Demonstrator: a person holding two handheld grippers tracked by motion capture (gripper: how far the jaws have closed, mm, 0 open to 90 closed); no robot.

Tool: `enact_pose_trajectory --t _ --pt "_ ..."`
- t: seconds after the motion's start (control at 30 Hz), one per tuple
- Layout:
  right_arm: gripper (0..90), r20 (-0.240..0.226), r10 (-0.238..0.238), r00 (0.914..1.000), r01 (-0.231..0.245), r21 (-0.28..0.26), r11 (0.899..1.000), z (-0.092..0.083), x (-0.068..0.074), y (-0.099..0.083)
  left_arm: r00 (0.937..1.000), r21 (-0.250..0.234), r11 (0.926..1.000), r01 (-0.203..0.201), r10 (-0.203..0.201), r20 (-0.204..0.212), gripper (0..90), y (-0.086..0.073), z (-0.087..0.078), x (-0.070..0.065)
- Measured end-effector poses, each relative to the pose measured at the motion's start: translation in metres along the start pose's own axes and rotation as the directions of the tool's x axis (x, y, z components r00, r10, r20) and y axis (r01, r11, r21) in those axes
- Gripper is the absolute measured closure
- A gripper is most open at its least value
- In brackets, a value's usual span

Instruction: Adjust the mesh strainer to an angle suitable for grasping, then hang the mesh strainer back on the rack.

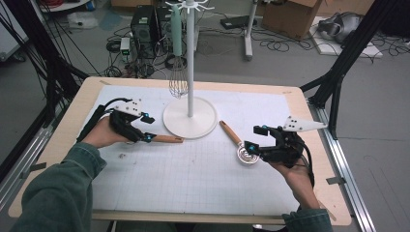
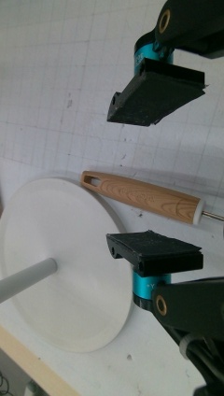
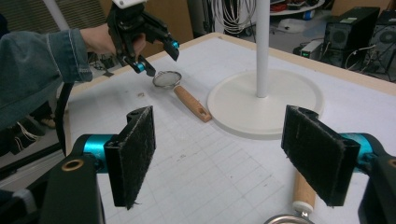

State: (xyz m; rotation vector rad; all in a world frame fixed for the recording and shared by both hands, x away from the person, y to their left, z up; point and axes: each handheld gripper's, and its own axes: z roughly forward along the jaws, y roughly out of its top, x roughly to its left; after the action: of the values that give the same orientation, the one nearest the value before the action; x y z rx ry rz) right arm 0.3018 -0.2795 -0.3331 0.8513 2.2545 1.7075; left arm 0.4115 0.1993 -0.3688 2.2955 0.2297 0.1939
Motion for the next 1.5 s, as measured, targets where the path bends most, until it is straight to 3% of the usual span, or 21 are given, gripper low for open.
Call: enact_pose_trajectory --t 0.23,0.67,1.2,1.5 --pt "25.1 -0.008 0.007 0.9999 -0.007 0.008 1.000 0.001 -0.002 -0.002 0.9999 0.029 0.9995 -0.015 0.016 -0.003 36.7 -0.007 0.011 0.008" --pt "25.1 -0.024 0.008 0.9997 -0.008 0.013 1.000 0.005 -0.005 -0.004 1.0000 0.075 0.9972 -0.004 0.005 -0.005 38.6 -0.015 0.027 0.014" --pt "23.8 -0.016 0.006 0.9999 -0.006 0.005 1.000 0.002 -0.007 -0.007 0.9992 0.094 0.9954 -0.018 0.014 0.038 40.2 -0.020 0.034 0.016" --pt "23.7 -0.014 0.003 0.9999 -0.002 0.007 1.000 0.004 -0.008 -0.012 0.9983 0.136 0.9904 -0.027 0.020 0.055 41.6 -0.022 0.044 0.016"
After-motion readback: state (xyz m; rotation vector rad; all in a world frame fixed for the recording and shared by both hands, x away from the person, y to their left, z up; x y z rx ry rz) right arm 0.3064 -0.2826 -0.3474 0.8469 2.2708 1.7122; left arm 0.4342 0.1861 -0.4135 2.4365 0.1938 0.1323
